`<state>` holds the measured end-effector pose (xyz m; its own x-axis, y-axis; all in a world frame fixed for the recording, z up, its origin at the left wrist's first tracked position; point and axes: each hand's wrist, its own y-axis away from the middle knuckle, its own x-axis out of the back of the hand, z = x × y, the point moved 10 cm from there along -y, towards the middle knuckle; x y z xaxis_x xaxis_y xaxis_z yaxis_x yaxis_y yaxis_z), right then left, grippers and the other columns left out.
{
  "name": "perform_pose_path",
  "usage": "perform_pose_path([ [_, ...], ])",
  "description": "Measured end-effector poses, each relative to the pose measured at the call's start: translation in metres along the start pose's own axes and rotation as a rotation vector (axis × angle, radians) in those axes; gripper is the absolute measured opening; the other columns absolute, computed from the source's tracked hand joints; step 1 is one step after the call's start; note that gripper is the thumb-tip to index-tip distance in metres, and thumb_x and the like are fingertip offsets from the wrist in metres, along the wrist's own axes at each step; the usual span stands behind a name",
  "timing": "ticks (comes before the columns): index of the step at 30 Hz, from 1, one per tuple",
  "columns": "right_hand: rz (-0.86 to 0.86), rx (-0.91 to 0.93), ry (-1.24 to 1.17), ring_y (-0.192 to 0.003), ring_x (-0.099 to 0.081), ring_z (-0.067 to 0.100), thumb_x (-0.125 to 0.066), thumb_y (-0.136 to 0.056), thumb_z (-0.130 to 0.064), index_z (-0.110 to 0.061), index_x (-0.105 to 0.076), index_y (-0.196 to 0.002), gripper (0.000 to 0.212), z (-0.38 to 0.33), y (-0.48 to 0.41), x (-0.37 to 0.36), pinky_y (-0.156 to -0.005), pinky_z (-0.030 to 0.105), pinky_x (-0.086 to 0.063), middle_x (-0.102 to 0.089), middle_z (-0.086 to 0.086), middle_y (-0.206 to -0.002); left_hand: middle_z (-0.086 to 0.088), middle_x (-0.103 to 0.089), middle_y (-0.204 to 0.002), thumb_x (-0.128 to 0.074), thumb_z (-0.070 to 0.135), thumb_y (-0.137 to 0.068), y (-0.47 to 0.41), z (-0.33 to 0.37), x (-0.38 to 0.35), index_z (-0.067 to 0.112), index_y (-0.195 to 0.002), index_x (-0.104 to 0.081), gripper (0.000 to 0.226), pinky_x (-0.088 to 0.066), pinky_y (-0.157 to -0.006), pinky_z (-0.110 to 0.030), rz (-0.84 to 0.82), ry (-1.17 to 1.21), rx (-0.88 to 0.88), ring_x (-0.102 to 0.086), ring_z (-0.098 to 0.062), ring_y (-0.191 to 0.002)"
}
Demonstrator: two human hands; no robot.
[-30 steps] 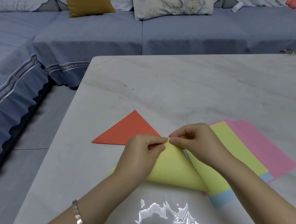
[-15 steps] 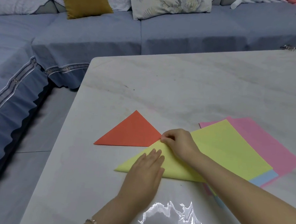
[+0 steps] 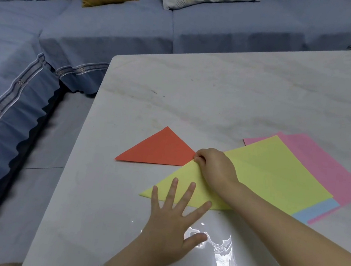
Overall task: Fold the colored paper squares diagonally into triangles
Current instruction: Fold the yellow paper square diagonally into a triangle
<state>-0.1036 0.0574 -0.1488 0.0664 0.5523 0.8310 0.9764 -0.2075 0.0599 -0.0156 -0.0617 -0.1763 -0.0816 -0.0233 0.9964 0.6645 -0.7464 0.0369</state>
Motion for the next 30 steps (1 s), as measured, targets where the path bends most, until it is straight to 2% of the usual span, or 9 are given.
perform_pose_path([
  [4,0.035,0.003,-0.013,-0.076,-0.048,0.023,-0.042,-0.093,-0.015,-0.018,-0.048,-0.072,0.022,0.001,0.004,-0.003,-0.054,0.031,-0.029,-0.055,0.003,-0.078,-0.005,-0.034,-0.148,-0.014,0.065,-0.090,0.004,-0.003,0.002,0.048,-0.141,-0.017,0.054,-0.004,-0.100,-0.059,0.014,-0.018,0.039,-0.020,-0.039,-0.134],
  [8,0.046,0.011,-0.029,-0.082,-0.048,0.022,-0.042,-0.093,-0.017,-0.018,-0.050,-0.075,0.020,0.002,0.006,-0.003,-0.064,0.034,-0.036,-0.058,0.005,-0.083,-0.004,-0.043,-0.143,-0.013,0.058,-0.094,0.016,-0.016,0.002,0.042,-0.135,-0.036,0.050,-0.014,-0.099,-0.058,0.006,-0.002,0.075,-0.027,-0.034,-0.132],
  [12,0.058,0.010,-0.046,-0.079,-0.047,0.022,-0.043,-0.093,-0.016,-0.019,-0.048,-0.072,0.021,0.003,0.007,-0.002,-0.065,0.034,-0.036,-0.058,0.004,-0.080,-0.002,-0.055,-0.133,-0.012,0.051,-0.096,0.029,-0.033,0.006,0.033,-0.126,-0.046,0.049,-0.025,-0.095,-0.053,0.035,0.047,0.159,-0.037,-0.023,-0.127],
  [16,0.064,0.002,-0.059,-0.080,-0.046,0.020,-0.044,-0.093,-0.015,-0.018,-0.051,-0.074,0.020,0.004,0.008,-0.002,-0.064,0.033,-0.033,-0.059,0.005,-0.082,-0.004,-0.064,-0.121,-0.008,0.048,-0.098,0.044,-0.062,0.016,0.019,-0.110,-0.067,0.067,-0.025,-0.093,-0.053,0.056,0.050,0.319,-0.060,-0.022,-0.113],
  [22,0.080,0.006,-0.075,-0.084,-0.050,0.021,-0.045,-0.092,-0.015,-0.014,-0.060,-0.081,0.019,0.006,0.009,-0.001,-0.069,0.034,-0.037,-0.062,0.006,-0.087,-0.010,-0.066,-0.118,-0.007,0.046,-0.097,0.066,-0.101,0.037,0.014,-0.098,-0.072,0.074,-0.024,-0.094,-0.052,0.128,-0.036,0.522,-0.062,-0.030,-0.108],
  [25,0.076,-0.006,-0.079,-0.083,-0.049,0.021,-0.045,-0.092,-0.015,-0.017,-0.057,-0.078,0.019,0.008,0.009,-0.003,-0.067,0.033,-0.036,-0.062,0.005,-0.087,-0.016,-0.065,-0.118,-0.022,0.039,-0.093,0.061,-0.103,0.046,0.003,-0.086,-0.072,0.061,-0.023,-0.098,-0.049,0.189,-0.022,0.601,-0.061,-0.033,-0.110],
  [26,0.075,-0.003,-0.079,-0.083,-0.049,0.020,-0.045,-0.092,-0.016,-0.019,-0.056,-0.077,0.019,0.007,0.009,-0.002,-0.066,0.033,-0.035,-0.062,0.005,-0.087,-0.018,-0.063,-0.119,-0.027,0.035,-0.091,0.055,-0.098,0.050,-0.001,-0.091,-0.070,0.056,-0.023,-0.101,-0.046,0.248,-0.001,0.578,-0.059,-0.034,-0.112],
  [28,0.075,-0.001,-0.084,-0.083,-0.049,0.021,-0.046,-0.092,-0.016,-0.019,-0.056,-0.077,0.019,0.007,0.009,-0.002,-0.067,0.033,-0.036,-0.062,0.005,-0.086,-0.020,-0.058,-0.126,-0.021,0.029,-0.096,0.035,-0.073,0.056,-0.003,-0.113,-0.059,0.053,-0.022,-0.106,-0.039,0.330,0.063,0.402,-0.053,-0.033,-0.119],
  [30,0.077,0.011,-0.083,-0.083,-0.051,0.021,-0.047,-0.092,-0.017,-0.019,-0.056,-0.076,0.018,0.006,0.009,-0.002,-0.070,0.035,-0.038,-0.062,0.005,-0.085,-0.016,-0.055,-0.131,-0.010,0.029,-0.099,0.014,-0.042,0.050,0.003,-0.122,-0.051,0.053,-0.024,-0.106,-0.036,0.297,0.101,0.210,-0.045,-0.028,-0.126],
])
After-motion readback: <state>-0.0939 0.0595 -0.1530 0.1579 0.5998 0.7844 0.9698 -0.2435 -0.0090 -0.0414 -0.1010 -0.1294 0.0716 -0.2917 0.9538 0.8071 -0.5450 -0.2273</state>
